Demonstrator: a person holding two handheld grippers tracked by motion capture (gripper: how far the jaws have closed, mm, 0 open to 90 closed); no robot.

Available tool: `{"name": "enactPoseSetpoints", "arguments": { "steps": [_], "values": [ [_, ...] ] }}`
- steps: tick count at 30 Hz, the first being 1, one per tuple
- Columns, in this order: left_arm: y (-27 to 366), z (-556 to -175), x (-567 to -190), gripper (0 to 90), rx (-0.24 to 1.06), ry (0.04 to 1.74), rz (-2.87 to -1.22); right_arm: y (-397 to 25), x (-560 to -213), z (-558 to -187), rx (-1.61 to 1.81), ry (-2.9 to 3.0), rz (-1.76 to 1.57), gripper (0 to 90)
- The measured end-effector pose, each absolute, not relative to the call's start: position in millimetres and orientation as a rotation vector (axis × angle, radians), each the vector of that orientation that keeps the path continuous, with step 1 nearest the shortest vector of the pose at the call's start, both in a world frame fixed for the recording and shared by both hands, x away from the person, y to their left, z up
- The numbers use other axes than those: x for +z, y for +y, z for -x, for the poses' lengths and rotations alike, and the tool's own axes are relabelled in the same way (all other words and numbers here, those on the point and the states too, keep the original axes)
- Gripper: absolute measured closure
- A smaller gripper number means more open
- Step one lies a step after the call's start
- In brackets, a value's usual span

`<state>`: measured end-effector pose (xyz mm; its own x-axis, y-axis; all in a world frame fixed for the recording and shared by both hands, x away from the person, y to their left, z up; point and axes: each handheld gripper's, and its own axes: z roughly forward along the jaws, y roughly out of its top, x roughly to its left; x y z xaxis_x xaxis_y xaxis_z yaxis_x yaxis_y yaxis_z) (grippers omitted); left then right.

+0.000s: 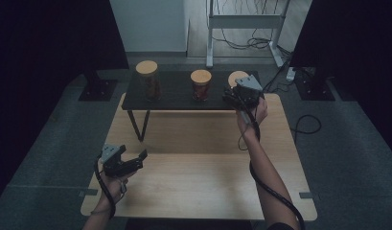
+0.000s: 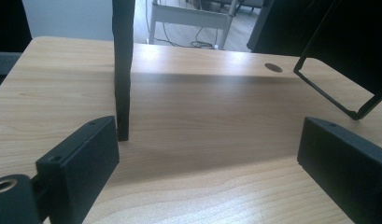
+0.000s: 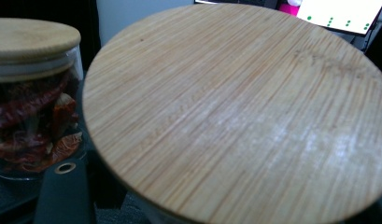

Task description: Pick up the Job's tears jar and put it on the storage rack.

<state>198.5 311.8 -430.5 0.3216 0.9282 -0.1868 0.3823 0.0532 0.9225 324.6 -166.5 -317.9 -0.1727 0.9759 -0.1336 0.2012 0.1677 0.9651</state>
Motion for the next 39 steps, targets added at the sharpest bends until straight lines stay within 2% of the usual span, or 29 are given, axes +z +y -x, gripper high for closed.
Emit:
{"name": "enactPoseSetpoints", "arguments": {
  "steps": [39],
  "values": [
    [313,-202,-433,5.1,0.630,1.259,-1.530,-166,-327,-336,1.098,1.566,-1.177,25.1]
  ]
}}
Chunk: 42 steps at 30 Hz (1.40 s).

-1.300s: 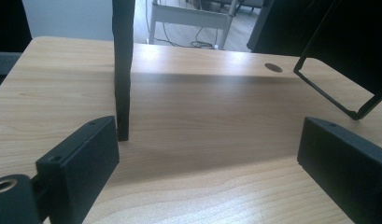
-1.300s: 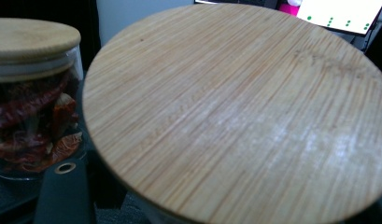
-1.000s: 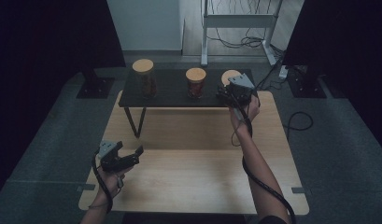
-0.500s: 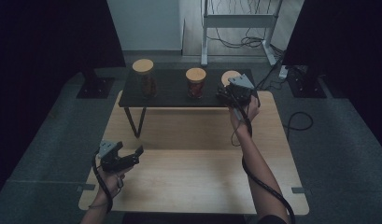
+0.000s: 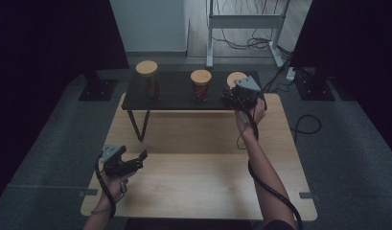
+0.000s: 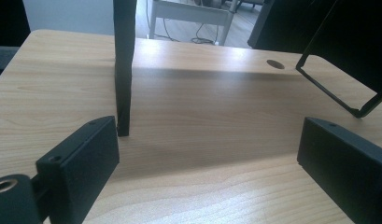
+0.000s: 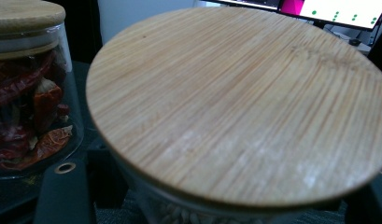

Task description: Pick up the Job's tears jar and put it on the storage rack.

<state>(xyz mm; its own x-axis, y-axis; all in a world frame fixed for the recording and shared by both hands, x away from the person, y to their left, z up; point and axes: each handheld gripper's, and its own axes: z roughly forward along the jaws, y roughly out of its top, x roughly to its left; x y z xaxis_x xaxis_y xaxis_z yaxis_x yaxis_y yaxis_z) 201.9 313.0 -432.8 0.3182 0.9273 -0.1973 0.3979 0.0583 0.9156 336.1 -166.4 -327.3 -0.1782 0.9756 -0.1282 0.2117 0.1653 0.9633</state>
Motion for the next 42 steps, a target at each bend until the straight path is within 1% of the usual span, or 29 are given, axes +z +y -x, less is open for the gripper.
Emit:
{"name": "enactPoseSetpoints", "arguments": {
  "steps": [14,36,40,42],
  "values": [
    [313,-202,-433,5.1,0.629,1.262,-1.531,-171,-325,-347,1.123,1.570,-1.248,25.0],
    [309,-200,-432,4.9,0.663,1.255,-1.542,-174,-324,-349,1.130,1.576,-1.268,24.4],
    [309,-199,-431,5.0,0.665,1.254,-1.541,-174,-323,-349,1.125,1.584,-1.264,23.0],
    [309,-199,-431,4.9,0.666,1.251,-1.541,-174,-323,-348,1.127,1.585,-1.257,20.0]
  ]
}}
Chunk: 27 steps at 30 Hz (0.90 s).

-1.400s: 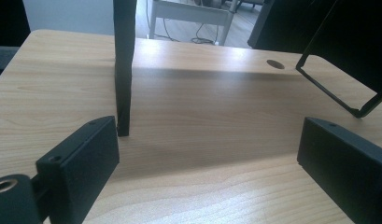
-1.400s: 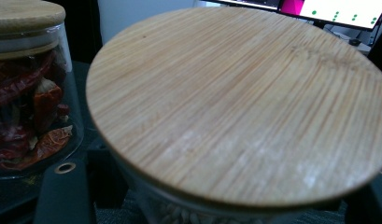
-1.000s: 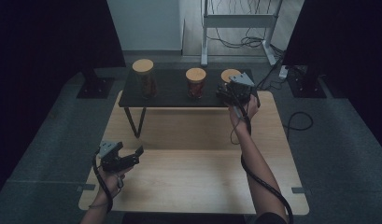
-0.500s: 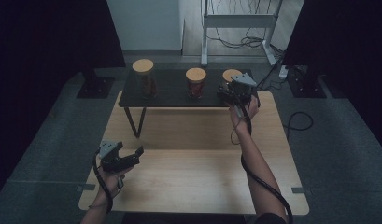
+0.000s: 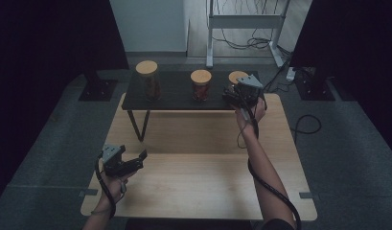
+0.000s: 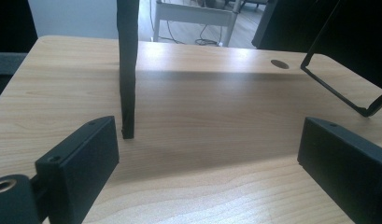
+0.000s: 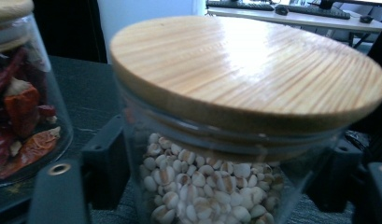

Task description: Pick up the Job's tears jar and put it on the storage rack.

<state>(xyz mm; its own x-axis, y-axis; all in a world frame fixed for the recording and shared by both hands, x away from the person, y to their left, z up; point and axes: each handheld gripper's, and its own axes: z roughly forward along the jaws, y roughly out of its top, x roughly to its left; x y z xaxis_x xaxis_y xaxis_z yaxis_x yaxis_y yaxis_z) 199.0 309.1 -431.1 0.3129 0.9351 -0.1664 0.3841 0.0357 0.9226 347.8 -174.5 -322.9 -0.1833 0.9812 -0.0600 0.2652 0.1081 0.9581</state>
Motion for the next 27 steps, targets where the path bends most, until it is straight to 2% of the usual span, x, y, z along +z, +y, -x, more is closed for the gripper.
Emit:
{"name": "enactPoseSetpoints", "arguments": {
  "steps": [8,27],
  "values": [
    [309,-197,-430,4.8,0.668,1.243,-1.540,-172,-322,-341,1.131,1.554,-1.268,13.7],
    [308,-195,-428,4.7,0.670,1.233,-1.537,-171,-323,-329,1.135,1.535,-1.253,10.7]
  ]
}}
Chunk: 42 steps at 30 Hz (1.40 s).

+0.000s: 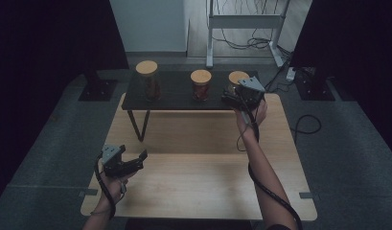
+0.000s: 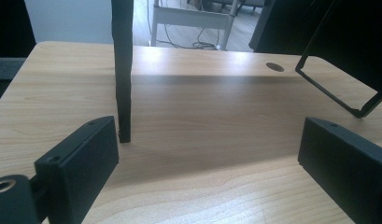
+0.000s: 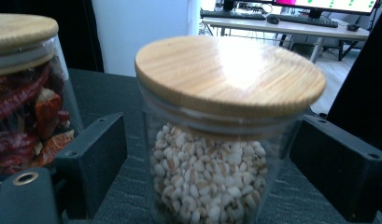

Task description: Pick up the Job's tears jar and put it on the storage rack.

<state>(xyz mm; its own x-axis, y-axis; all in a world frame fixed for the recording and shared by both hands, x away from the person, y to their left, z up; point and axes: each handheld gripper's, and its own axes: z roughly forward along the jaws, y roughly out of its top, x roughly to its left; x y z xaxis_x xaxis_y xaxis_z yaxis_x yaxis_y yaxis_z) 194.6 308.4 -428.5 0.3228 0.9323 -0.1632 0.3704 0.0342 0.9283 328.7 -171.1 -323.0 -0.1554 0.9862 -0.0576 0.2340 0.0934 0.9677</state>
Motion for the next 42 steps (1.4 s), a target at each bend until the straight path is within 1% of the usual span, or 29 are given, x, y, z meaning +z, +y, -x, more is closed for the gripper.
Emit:
{"name": "enactPoseSetpoints", "arguments": {
  "steps": [11,30,42],
  "values": [
    [306,-192,-427,4.6,0.676,1.225,-1.537,-177,-329,-318,1.130,1.507,-1.278,7.1],
    [301,-188,-426,4.6,0.680,1.213,-1.545,-190,-345,-290,1.159,1.497,-1.275,7.0],
    [298,-187,-427,4.6,0.676,1.211,-1.554,-193,-355,-262,1.179,1.500,-1.238,6.6]
  ]
}}
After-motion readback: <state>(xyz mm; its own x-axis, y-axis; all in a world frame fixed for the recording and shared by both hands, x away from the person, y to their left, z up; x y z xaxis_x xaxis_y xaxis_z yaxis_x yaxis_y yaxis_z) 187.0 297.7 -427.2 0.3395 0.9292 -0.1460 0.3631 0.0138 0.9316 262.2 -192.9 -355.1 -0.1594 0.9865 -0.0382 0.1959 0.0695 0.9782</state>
